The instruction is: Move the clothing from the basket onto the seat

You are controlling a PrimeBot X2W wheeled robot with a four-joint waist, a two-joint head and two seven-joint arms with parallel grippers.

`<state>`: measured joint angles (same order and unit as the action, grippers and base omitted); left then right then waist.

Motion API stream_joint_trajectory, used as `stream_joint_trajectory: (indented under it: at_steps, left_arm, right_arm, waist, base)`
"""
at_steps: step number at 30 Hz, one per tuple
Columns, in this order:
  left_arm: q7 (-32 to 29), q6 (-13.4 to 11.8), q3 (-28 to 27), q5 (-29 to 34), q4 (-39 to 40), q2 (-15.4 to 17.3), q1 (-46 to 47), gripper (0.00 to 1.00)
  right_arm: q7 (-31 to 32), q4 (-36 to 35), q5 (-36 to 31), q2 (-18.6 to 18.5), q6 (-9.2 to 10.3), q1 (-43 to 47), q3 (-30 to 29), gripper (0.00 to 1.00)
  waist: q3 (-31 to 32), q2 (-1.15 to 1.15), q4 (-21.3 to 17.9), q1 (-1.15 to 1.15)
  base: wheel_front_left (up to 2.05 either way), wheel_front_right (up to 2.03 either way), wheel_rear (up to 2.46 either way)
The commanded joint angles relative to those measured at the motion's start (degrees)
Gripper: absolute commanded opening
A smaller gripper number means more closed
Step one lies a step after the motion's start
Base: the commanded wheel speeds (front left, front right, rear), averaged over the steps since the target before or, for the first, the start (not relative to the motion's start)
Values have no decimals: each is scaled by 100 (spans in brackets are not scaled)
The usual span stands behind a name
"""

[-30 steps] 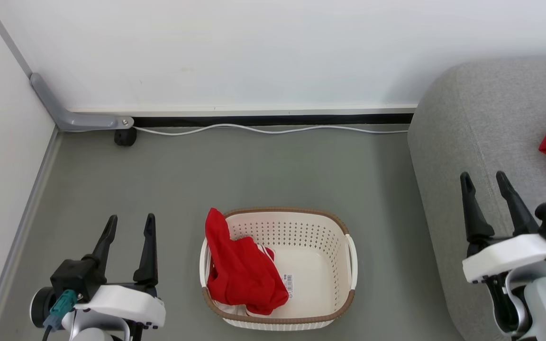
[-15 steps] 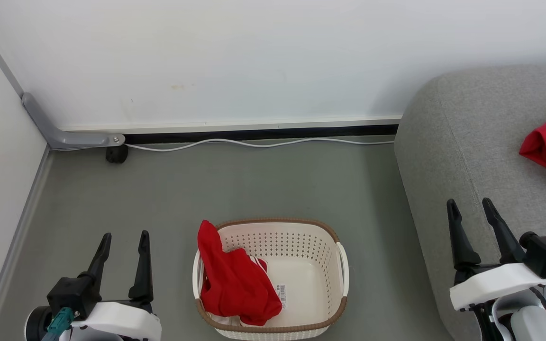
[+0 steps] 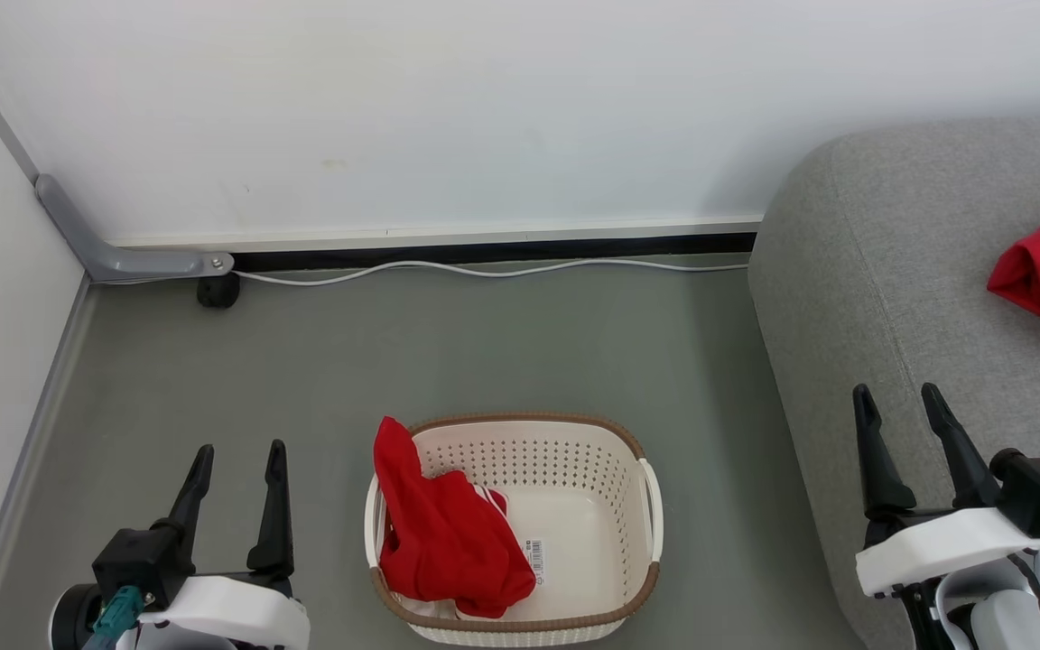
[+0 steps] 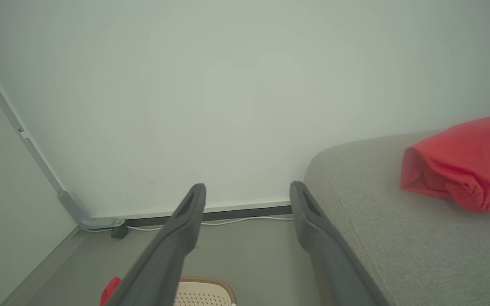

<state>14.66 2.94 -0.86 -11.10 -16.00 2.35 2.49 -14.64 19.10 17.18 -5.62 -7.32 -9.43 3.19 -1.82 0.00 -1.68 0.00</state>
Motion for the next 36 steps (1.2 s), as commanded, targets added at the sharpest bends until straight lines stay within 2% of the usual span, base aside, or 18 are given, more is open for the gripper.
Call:
stream_joint_trajectory:
  at_steps: [1,10,18,26,36]
  left_arm:
    - [34,-38,-143,21,159,54,81,100]
    - [34,12,-31,0,105,53,72,100]
    - [34,41,411,-136,-60,53,150,100]
    - [34,12,873,-287,-248,53,564,100]
    - [34,-30,1409,-460,-859,53,1524,100]
  right_arm:
    - [-36,-150,-20,-36,-17,-96,103,100]
    - [-36,-116,23,-45,-17,-107,117,100]
    - [-36,-252,41,-44,-17,-198,140,100]
    - [-36,-427,68,-83,-17,-542,213,100]
    - [-36,-675,112,-114,-17,-1299,357,100]
  waist:
    - [-1,0,8,0]
    - [8,0,3,0]
    - [-295,0,-35,0]
    - [-1021,0,-121,0]
    - [-2352,0,-330,0]
  base:
    - [0,0,0]
    - [0,0,0]
    - [0,0,0]
    - [0,0,0]
    - [0,0,0]
